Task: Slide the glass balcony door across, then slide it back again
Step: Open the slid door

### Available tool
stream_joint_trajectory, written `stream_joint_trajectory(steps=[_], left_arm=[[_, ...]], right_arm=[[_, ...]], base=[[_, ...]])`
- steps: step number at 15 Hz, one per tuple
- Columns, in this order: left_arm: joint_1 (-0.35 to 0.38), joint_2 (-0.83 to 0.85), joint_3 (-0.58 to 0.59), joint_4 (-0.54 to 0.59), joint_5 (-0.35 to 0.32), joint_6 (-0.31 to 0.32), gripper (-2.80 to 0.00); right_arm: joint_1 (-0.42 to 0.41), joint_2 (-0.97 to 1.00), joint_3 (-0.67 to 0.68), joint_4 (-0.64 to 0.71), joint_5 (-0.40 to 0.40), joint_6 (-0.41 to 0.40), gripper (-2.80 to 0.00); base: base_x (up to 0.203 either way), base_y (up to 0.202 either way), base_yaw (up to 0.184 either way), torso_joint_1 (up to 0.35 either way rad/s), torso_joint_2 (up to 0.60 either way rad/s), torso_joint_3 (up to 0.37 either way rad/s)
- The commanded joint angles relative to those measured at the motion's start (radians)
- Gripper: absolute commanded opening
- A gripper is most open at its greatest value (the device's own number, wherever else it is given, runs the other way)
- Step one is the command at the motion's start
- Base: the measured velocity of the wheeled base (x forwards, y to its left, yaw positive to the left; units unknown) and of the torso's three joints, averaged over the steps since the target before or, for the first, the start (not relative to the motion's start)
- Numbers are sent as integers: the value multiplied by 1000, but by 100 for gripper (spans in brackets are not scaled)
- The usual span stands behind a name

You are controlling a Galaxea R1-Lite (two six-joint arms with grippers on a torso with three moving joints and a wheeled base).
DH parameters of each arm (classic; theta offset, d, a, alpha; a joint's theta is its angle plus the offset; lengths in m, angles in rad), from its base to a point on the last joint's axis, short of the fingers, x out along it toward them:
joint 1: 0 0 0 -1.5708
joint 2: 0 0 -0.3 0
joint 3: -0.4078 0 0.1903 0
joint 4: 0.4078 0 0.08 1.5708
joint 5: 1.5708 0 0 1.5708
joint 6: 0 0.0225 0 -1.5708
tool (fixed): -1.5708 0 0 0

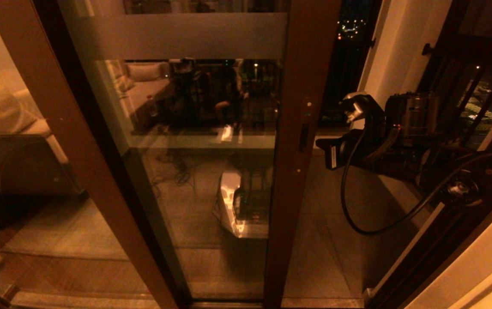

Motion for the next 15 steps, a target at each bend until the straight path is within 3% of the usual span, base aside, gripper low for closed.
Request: stream_joint_trajectory(steps=[1,7,10,13,15], left_arm=[[1,1,0,0,1,0,-280],[1,0,0,0,0,0,-280],[0,1,0,0,0,0,-280],[0,0,0,0,0,0,-280],[1,0,0,0,0,0,-280]], right_arm=[[0,0,0,-3,-6,-1,-280],[-25,-25,51,-34,-29,1,-280],[-85,-168,149,-47,-21,20,-280],[-142,-430,222,38,61,56,-280],[-158,-631,216,263,188,115,-280]], base=[[0,0,0,0,0,0],[0,0,0,0,0,0],[0,0,0,0,0,0],[0,0,0,0,0,0],[0,0,0,0,0,0]])
